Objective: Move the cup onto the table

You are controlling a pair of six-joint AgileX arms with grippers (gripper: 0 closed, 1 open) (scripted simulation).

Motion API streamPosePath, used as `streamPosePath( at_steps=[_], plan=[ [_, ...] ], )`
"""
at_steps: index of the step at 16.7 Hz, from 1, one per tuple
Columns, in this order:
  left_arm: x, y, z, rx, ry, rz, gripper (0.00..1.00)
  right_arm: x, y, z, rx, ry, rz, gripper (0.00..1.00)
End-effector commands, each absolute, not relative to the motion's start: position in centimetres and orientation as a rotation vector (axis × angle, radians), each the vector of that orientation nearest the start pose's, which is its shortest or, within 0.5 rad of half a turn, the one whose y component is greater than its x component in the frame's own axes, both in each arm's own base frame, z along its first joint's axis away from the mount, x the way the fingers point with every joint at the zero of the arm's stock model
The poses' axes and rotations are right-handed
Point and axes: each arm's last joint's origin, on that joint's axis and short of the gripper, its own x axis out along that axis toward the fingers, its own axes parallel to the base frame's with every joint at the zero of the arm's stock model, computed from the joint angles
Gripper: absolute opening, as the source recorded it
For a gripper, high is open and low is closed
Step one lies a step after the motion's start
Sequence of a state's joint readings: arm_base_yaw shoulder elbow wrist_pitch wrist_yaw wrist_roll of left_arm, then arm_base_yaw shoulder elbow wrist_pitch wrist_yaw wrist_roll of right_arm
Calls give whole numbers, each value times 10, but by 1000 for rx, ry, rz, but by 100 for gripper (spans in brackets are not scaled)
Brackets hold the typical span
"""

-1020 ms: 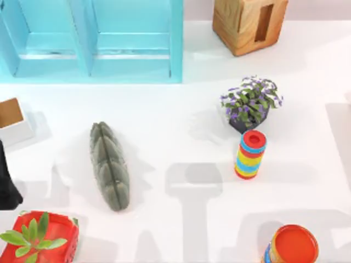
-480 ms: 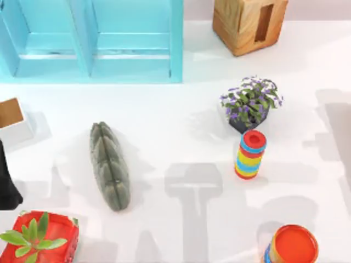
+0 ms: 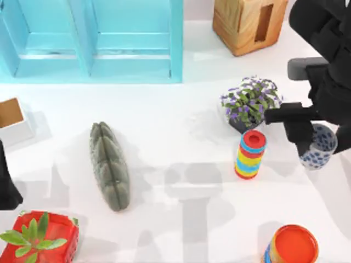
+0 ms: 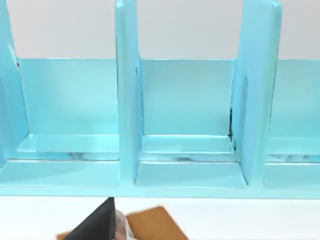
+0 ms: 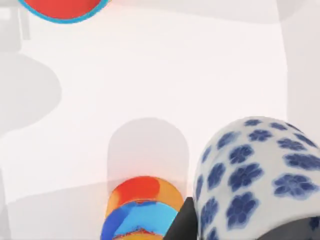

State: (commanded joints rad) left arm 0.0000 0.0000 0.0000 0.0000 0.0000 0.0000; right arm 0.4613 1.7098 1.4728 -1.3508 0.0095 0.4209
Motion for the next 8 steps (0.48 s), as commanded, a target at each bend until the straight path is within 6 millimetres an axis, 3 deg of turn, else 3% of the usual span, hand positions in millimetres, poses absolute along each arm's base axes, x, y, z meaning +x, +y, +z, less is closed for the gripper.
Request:
streamPosePath(
  at_steps=[8],
  plan=[
    [106,-1,160,0,0,0,100,261,243,256,-31,1614,9,0]
  ],
)
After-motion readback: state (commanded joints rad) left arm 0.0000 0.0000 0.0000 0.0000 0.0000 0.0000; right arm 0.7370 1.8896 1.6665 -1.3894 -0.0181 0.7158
